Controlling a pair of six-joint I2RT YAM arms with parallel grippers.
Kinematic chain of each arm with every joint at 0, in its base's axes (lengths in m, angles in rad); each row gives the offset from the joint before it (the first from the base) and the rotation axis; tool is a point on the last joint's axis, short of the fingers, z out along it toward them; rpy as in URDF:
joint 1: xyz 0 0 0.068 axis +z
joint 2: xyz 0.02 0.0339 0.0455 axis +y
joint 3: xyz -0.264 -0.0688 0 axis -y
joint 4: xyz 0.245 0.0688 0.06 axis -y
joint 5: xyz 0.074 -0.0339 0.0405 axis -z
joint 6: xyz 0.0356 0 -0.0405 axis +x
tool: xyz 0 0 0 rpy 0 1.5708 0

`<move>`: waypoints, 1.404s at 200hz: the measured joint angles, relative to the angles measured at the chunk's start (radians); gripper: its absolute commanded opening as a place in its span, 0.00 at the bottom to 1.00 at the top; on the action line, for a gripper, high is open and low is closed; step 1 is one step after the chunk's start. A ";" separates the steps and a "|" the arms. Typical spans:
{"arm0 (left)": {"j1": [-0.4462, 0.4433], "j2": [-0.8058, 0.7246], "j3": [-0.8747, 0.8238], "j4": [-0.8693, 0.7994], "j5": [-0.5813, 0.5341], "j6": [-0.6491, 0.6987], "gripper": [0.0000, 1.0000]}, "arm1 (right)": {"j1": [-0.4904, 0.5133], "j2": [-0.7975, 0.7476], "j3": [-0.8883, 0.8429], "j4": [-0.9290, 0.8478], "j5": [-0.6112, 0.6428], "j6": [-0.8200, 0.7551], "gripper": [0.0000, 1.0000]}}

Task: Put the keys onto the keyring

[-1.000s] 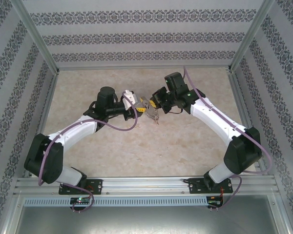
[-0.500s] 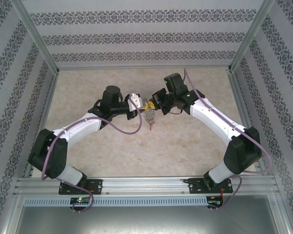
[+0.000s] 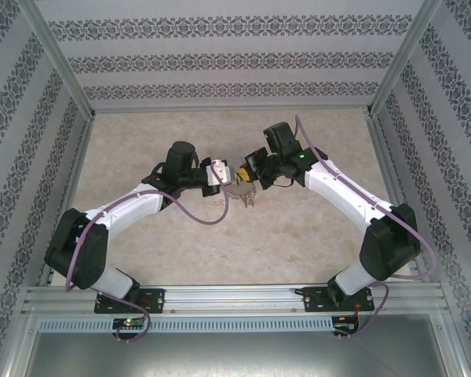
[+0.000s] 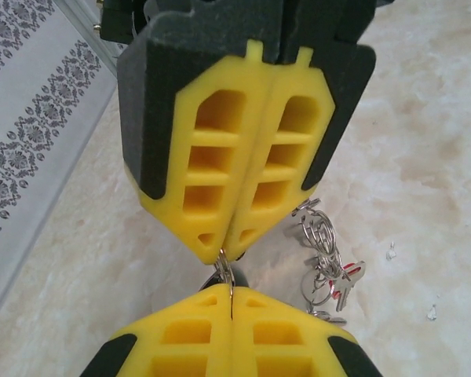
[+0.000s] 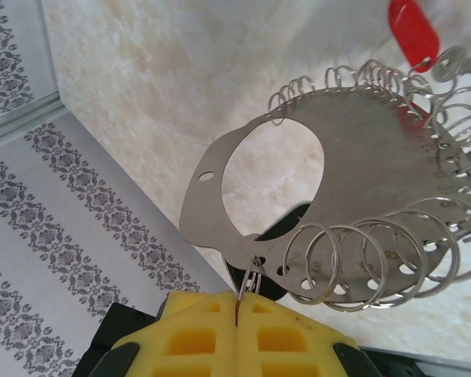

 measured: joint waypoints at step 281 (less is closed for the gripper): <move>0.104 -0.146 -0.248 0.383 0.009 -0.515 0.33 | 0.020 -0.004 0.009 0.144 -0.089 0.148 0.00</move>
